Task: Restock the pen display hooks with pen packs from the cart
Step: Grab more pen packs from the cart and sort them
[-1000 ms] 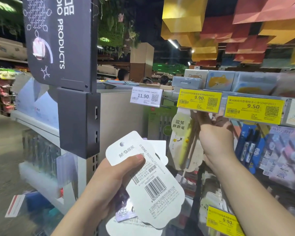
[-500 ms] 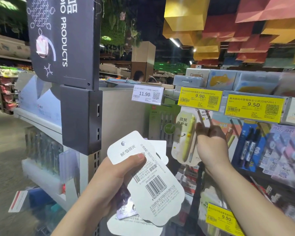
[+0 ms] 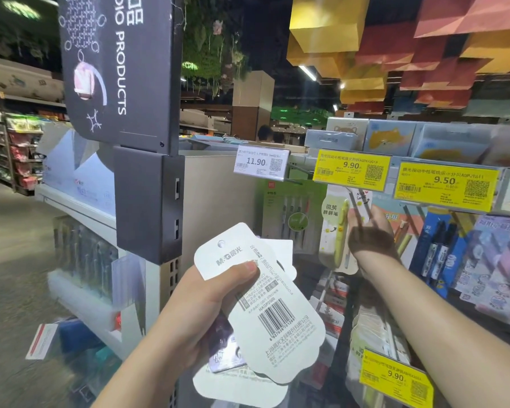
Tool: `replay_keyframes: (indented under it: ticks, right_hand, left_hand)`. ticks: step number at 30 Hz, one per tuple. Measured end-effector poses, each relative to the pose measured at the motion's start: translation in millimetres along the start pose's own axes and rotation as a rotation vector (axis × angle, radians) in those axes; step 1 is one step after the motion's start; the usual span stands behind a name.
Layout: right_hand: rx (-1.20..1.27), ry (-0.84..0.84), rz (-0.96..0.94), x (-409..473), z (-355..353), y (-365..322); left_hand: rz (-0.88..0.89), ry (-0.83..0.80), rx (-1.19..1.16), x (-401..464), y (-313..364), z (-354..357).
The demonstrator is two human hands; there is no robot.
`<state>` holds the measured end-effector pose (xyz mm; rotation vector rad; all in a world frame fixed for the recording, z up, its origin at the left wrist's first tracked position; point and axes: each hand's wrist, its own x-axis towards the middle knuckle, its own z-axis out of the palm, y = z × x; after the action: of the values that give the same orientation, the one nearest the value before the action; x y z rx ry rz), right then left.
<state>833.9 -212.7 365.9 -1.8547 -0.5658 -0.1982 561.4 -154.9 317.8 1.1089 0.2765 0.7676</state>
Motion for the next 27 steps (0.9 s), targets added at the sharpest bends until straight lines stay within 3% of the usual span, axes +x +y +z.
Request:
replay_keyframes:
  ticks: [6,10,12,15,19,21,24,27]
  right_hand:
    - [-0.015,-0.006,-0.016,5,0,2]
    - [-0.029,0.134,0.016,-11,-3,-1]
    - [-0.114,0.162,-0.065,-25,-4,4]
    - [-0.078,0.032,-0.179,-55,-9,5]
    - [0.053,-0.018,-0.675,-106,-26,-19]
    - [0.052,-0.230,-0.723,-122,-36,-29]
    - [-0.106,-0.669,-0.592,-137,-46,-37]
    - [-0.300,-0.733,-0.597,-144,-44,-37]
  left_hand:
    - [-0.021,0.009,0.001,-4,1,3]
    - [-0.002,0.027,0.001,-3,-1,1]
    - [0.002,0.014,-0.013,-4,-1,5]
    - [-0.006,0.014,-0.035,-6,-2,12]
    - [0.013,0.040,-0.011,-6,-5,23]
    - [0.028,0.051,-0.005,-3,-7,27]
    - [0.029,0.067,0.027,0,-9,29]
    - [0.043,0.106,0.134,3,-11,28]
